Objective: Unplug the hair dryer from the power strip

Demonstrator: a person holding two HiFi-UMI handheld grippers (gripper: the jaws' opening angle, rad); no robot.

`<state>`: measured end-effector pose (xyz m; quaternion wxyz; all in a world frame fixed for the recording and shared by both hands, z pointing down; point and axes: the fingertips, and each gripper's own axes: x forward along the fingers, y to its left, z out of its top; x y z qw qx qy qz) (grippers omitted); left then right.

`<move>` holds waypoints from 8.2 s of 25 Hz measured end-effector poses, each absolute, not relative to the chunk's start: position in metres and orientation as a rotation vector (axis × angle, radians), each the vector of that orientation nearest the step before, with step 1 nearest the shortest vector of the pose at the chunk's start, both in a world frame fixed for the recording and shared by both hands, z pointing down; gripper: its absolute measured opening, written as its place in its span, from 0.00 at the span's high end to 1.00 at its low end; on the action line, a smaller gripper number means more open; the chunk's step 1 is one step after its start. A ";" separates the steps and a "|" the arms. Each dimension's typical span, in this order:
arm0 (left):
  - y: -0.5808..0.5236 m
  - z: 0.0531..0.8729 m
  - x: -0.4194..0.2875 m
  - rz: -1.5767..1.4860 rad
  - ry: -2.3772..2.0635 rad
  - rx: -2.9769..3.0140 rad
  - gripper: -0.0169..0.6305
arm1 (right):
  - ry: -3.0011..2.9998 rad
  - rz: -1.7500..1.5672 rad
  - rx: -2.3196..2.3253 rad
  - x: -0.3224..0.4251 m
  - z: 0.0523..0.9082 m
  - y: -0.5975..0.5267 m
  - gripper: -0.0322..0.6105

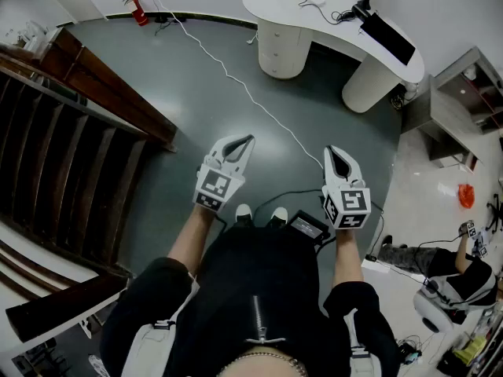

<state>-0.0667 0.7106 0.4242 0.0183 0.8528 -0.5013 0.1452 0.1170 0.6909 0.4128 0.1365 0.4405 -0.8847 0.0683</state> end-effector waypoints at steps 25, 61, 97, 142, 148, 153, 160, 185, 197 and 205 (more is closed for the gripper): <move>0.695 0.433 -0.021 0.506 -1.532 2.614 0.95 | -2.558 0.237 1.307 0.163 0.417 0.667 0.93; 0.458 0.457 -0.041 0.486 -1.399 2.633 0.95 | -2.502 0.318 1.295 0.115 0.444 0.442 0.93; 0.208 0.459 -0.086 0.508 -1.343 2.663 0.95 | -2.516 0.291 1.294 0.064 0.437 0.192 0.93; -0.081 0.493 -0.062 0.576 -1.392 2.541 0.95 | -2.557 0.342 1.137 0.093 0.454 -0.079 0.93; -0.131 0.506 -0.074 0.609 -1.343 2.531 0.95 | -2.554 0.343 1.109 0.073 0.455 -0.127 0.93; -0.169 0.517 -0.083 0.624 -1.298 2.514 0.95 | -2.531 0.338 1.086 0.056 0.458 -0.163 0.93; -0.211 0.535 -0.091 0.646 -1.235 2.503 0.95 | -2.486 0.334 1.043 0.036 0.469 -0.202 0.89; -0.263 0.594 -0.112 0.702 -1.082 2.447 0.95 | -2.119 0.270 0.667 0.001 0.569 -0.263 0.36; -0.279 0.613 -0.113 0.732 -1.049 2.420 0.95 | -2.039 0.325 0.560 -0.005 0.619 -0.279 0.33; -0.290 0.627 -0.108 0.774 -1.005 2.422 0.95 | -1.967 0.386 0.474 -0.009 0.657 -0.280 0.31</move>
